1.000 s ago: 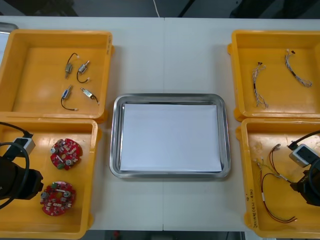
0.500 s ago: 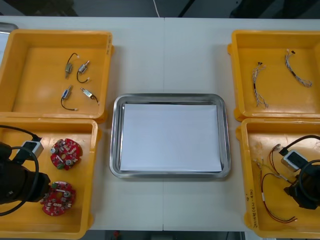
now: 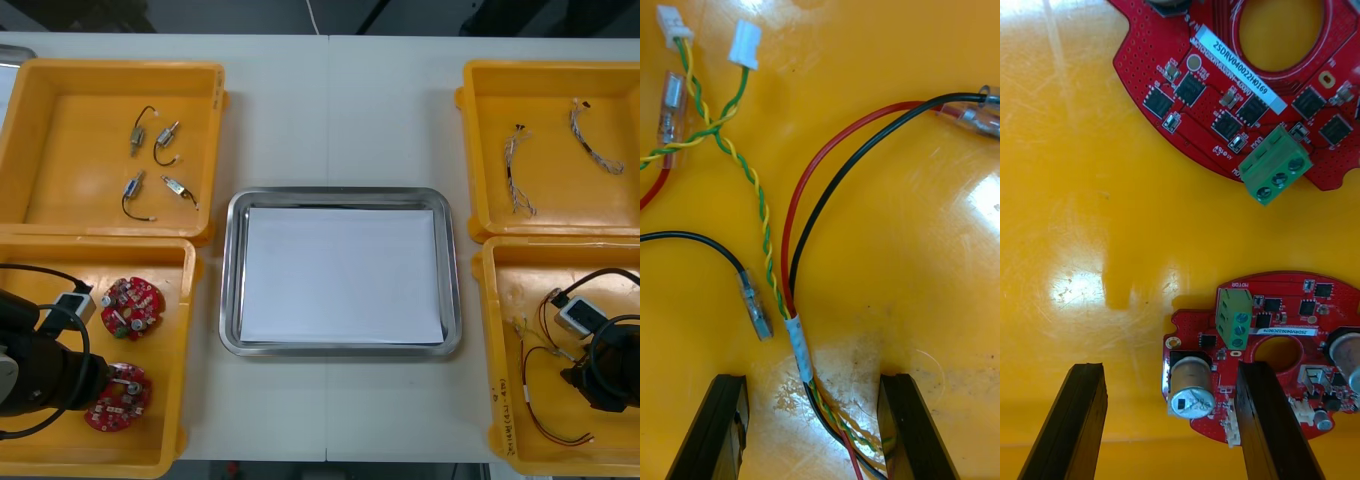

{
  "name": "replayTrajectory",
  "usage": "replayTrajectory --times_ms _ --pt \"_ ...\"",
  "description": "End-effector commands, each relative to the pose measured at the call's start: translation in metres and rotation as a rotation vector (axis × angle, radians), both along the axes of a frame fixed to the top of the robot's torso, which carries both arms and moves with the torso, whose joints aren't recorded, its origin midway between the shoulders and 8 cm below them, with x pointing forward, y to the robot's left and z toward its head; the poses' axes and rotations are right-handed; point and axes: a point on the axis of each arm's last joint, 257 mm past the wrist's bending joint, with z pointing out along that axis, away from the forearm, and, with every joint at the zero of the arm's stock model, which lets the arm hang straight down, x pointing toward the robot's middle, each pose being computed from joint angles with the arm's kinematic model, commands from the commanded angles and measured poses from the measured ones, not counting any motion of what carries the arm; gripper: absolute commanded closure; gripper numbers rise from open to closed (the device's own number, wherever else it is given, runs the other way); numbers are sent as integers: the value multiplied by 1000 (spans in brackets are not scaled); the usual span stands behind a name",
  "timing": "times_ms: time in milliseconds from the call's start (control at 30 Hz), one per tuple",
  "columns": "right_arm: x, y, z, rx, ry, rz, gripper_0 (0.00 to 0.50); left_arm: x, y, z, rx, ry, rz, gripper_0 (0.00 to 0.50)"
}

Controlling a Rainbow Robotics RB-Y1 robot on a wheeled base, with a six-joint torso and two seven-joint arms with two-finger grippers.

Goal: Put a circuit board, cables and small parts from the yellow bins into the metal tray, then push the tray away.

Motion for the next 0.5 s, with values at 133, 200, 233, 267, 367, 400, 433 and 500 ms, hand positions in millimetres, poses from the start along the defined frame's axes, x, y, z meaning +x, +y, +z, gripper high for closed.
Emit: replayTrajectory --times_ms 133,200,233,267,367,400,433,500 --pt "1 -4 -1 -45 3 39 0 -17 10 -12 60 42 -83 0" --pt "2 -4 -1 -46 2 39 0 -19 10 -14 60 48 -81 0" --pt "1 -4 -1 -45 3 38 0 -20 10 -15 59 51 -80 0" --pt "1 -4 -1 -45 3 38 77 -21 10 -15 60 50 -81 0" --pt "1 -3 -1 -38 6 35 426 -21 11 -16 61 49 -82 0" --pt "1 -3 -1 -36 6 33 500 -21 12 -15 64 48 -82 0" --pt "1 -3 -1 -37 7 32 500 -21 12 -15 64 48 -83 0" --pt "1 -2 -1 -34 4 33 500 -22 12 -16 64 49 -81 0"
